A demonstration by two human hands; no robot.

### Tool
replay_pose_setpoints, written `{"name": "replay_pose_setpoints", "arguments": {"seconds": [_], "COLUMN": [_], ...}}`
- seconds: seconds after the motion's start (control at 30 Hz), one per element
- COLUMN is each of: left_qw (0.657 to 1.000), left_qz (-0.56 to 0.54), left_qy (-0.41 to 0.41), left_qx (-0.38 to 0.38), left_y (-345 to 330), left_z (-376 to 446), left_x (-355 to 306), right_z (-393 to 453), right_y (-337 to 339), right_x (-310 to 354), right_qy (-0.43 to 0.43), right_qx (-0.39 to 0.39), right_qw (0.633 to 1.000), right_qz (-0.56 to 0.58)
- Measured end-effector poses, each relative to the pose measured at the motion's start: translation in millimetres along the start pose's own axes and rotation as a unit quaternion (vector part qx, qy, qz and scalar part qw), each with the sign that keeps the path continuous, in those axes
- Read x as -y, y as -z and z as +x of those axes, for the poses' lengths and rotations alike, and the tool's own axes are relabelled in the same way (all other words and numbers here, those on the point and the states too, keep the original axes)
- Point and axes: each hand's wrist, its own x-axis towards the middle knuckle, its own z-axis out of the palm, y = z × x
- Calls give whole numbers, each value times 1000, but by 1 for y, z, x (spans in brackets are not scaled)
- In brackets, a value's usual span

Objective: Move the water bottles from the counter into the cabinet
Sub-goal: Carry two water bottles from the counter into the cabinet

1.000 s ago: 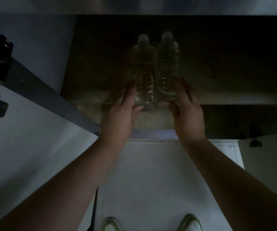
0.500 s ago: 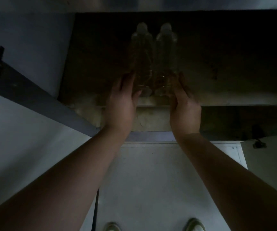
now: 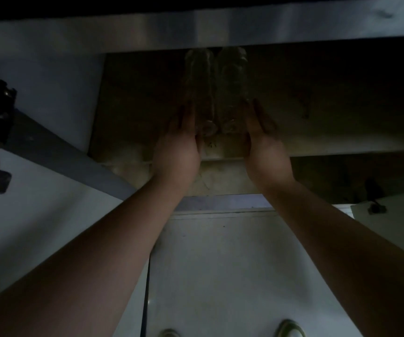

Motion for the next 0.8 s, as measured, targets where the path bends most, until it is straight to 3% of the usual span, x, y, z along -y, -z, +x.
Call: {"name": "replay_pose_setpoints", "arguments": {"seconds": [0.13,0.43,0.6,0.8], "left_qw": [999,990,972,942], "left_qz": [31,58,74,104], "left_qy": [22,-49,-149,-156], "left_qx": [26,120,167,279], "left_y": [21,92,173,283], "left_z": [-24,-129,-185,-243], "left_x": [-5,-50,-87,-145], "right_z": [-23,-142,-196,-246], "right_y": [27,137,235,373], "right_x": [4,9,39,92], "right_qy": [24,8,-1,-23], "right_qx": [-14,201,262,258], "right_qw": [1000,975,956,957], "right_qz": [-1,-95,-129,-131]}}
